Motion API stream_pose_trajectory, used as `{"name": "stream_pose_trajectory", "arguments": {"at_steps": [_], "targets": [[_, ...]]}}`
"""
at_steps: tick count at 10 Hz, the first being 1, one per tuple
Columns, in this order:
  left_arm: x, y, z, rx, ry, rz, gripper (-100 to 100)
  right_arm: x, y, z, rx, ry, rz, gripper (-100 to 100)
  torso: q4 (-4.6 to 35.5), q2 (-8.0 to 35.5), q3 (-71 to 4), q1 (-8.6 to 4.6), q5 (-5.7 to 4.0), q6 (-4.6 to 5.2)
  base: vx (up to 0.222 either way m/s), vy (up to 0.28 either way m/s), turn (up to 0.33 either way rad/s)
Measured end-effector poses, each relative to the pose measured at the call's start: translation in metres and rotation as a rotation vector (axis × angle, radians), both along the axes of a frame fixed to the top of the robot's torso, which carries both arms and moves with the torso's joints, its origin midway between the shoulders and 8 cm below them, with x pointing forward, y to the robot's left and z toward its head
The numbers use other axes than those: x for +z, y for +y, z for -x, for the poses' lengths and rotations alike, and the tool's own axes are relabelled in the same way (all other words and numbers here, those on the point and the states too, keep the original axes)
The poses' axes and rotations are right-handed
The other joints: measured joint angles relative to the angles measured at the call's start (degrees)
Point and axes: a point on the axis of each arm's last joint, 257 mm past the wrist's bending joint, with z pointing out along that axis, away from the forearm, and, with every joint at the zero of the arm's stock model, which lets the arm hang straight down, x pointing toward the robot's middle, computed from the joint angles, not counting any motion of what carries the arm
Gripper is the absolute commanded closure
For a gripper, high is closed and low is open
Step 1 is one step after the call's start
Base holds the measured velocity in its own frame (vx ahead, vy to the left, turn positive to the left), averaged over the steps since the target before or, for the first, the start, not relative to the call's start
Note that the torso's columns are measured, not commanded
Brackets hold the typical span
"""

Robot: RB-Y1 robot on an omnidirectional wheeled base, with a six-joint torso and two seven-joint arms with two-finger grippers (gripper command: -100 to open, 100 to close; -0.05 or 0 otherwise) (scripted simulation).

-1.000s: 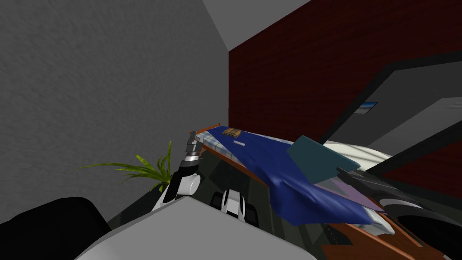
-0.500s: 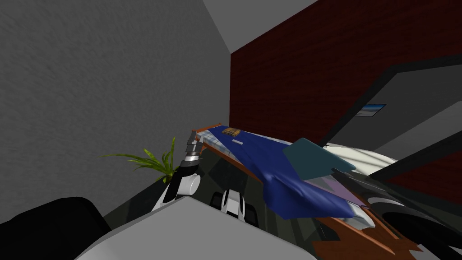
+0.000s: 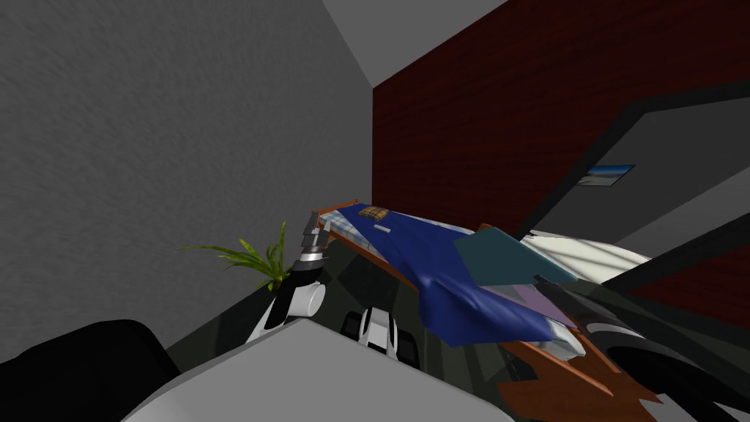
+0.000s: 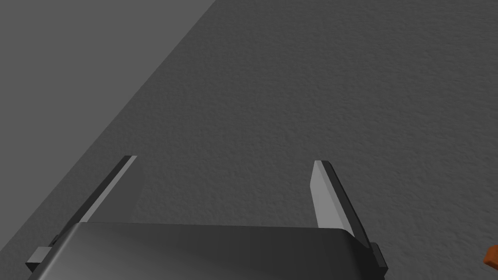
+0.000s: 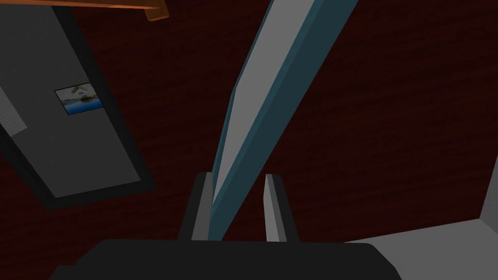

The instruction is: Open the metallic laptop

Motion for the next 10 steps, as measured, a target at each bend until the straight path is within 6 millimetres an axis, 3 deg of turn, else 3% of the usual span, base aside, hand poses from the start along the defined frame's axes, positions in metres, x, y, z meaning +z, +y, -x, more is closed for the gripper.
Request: {"name": "stream_pose_trajectory", "arguments": {"at_steps": [8,9,10], "targets": [[0.0,0.0,0.0,0.0,0.0,0.0,0,-0.06,0.021,-0.007,-0.026,-0.083,-0.275,100,-0.2,-0.3,-0.2,0.18,-0.14,-0.27,-0.039,-0.083,0.013],[0.0,0.0,0.0,0.0,0.0,0.0,0,-0.061,0.021,-0.006,-0.027,-0.085,-0.284,100,0.0,-0.3,-0.2,0.34,0.2,-0.15,0.151,-0.081,-0.314],[0.0,0.0,0.0,0.0,0.0,0.0,0,-0.075,0.026,0.003,-0.017,-0.067,-0.294,-100,-0.1,-0.4,-0.3,0.03,0.16,0.47,0.045,-0.049,-0.027]]}}
